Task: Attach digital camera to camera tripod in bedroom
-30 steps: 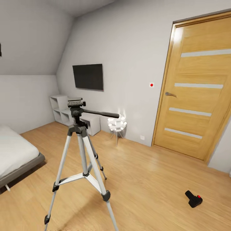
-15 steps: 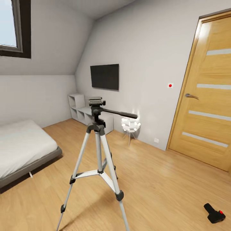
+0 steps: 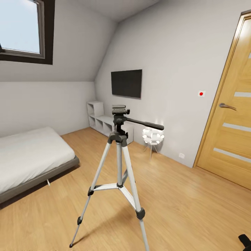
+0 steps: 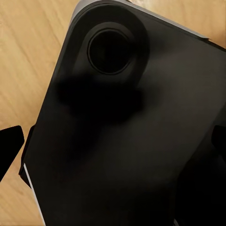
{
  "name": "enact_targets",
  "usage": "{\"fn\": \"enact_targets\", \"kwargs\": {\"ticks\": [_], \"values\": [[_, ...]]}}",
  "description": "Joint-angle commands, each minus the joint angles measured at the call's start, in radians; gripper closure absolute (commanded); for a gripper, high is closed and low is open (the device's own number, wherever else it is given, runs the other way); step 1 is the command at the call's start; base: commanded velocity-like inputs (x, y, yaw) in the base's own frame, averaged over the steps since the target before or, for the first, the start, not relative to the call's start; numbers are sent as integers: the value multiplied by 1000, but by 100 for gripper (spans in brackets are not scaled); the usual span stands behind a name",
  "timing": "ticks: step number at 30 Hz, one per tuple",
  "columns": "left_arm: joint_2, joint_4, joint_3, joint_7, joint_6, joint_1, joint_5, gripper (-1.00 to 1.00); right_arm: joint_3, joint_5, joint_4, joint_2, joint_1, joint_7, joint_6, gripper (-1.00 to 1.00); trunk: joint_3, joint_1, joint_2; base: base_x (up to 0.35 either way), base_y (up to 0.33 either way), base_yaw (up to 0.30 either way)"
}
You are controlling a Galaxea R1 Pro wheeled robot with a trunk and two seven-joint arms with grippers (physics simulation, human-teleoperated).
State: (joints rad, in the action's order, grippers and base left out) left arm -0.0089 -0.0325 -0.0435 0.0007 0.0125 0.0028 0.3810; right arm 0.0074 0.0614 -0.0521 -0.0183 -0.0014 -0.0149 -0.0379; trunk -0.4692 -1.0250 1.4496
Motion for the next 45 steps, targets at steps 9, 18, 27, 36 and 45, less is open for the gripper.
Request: {"fn": "enact_targets", "kwargs": {"ticks": [9, 18, 27, 36, 45], "values": [[0, -1, -4, 1, 1, 0, 3, -100, 0, 6, 0, -2, 0, -3, -3, -100, -1, 0, 0, 0, 0, 9], [0, -1, -4, 0, 1, 0, 3, -100, -1, 7, 0, -9, 0, 3, -3, -100, -1, 0, 0, 0, 0, 0], [0, -1, -4, 1, 1, 0, 4, -100, 0, 9, 0, -9, 0, 6, -1, -100, -1, 0, 0, 0, 0, 0], [0, -1, -4, 1, 1, 0, 4, -100, -2, 5, 0, -10, 0, -1, 2, -100, -1, 0, 0, 0, 0, 0], [-2, -1, -4, 1, 1, 0, 4, -100, -3, 3, -59, -36, 0, -7, 3, -100, -1, 0, 0, 0, 0, 0]]}}
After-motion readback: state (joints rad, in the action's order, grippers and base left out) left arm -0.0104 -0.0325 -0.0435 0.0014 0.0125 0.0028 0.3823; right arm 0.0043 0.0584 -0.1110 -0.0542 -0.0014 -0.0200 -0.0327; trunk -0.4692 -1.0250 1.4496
